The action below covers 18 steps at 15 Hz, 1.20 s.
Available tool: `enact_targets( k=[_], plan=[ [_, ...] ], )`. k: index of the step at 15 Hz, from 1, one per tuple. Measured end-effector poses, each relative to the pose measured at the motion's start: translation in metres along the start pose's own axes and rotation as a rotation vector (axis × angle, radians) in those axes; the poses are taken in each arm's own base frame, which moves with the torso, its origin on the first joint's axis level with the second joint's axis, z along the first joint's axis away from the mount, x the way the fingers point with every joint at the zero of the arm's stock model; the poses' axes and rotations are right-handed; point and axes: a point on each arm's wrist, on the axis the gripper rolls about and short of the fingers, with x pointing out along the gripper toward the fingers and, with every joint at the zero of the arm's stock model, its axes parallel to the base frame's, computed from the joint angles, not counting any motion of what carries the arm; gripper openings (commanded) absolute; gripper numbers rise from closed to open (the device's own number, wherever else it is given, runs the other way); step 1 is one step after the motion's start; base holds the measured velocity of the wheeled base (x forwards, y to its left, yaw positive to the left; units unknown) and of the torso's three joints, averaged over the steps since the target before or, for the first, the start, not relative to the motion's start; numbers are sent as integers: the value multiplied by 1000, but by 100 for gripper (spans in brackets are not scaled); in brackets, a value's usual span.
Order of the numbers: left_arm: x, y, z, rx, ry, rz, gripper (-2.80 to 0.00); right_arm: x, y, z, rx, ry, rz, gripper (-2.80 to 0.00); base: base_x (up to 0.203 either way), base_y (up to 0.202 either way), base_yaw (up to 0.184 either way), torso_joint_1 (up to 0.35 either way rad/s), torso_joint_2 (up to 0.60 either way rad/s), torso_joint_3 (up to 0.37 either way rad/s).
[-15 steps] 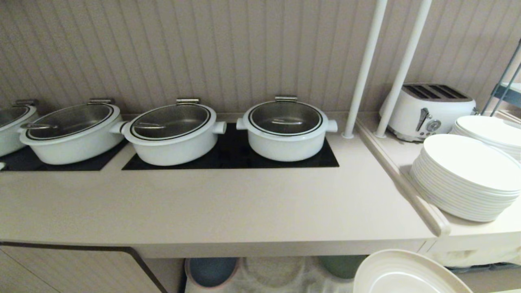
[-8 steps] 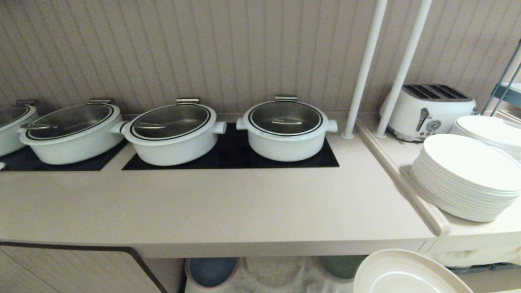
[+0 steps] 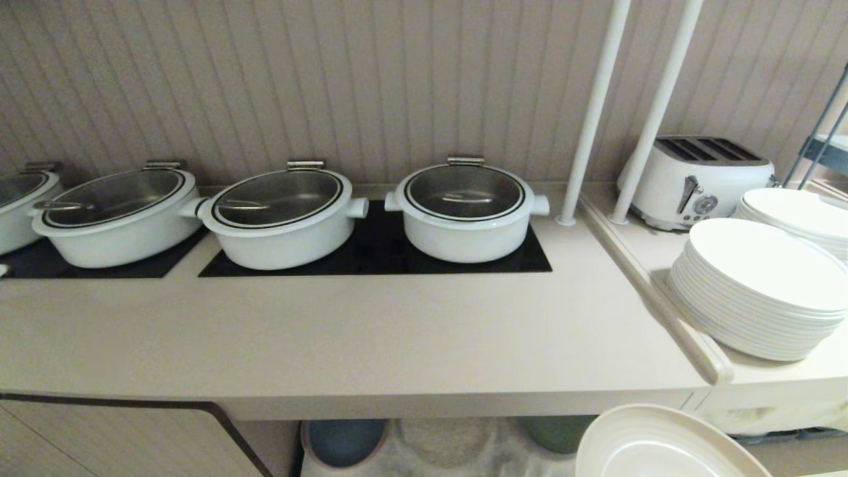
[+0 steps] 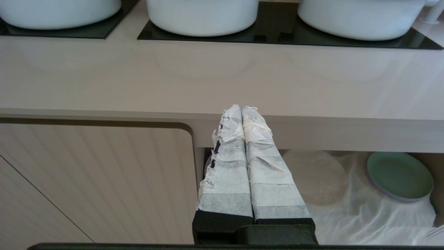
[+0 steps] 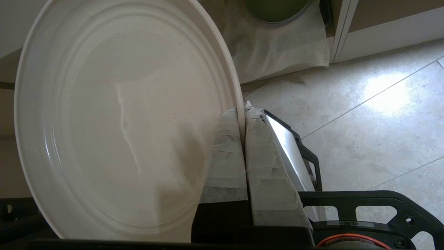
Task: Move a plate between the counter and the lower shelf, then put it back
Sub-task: Put the plate
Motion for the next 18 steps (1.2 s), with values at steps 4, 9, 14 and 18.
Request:
enact_targets(
  k=[4,9,14,18],
  plan=[
    [0,0,0,0,1,-1,-280,0,0,0,0,1,-2,-280,0,0,0,0,0,0],
    [0,0,0,0,0,0,-280,0,0,-1,-2,3,-1,-280,-1,164,-2,1,3,2],
    [0,0,0,-1,0,0,-280,0,0,-1,-2,3,0,-280,0,197,1,1,2,3],
    [0,0,0,-1,0,1,-280,0,0,-1,-1,4,0,-280,0,195,-2,3,3,2]
  ],
)
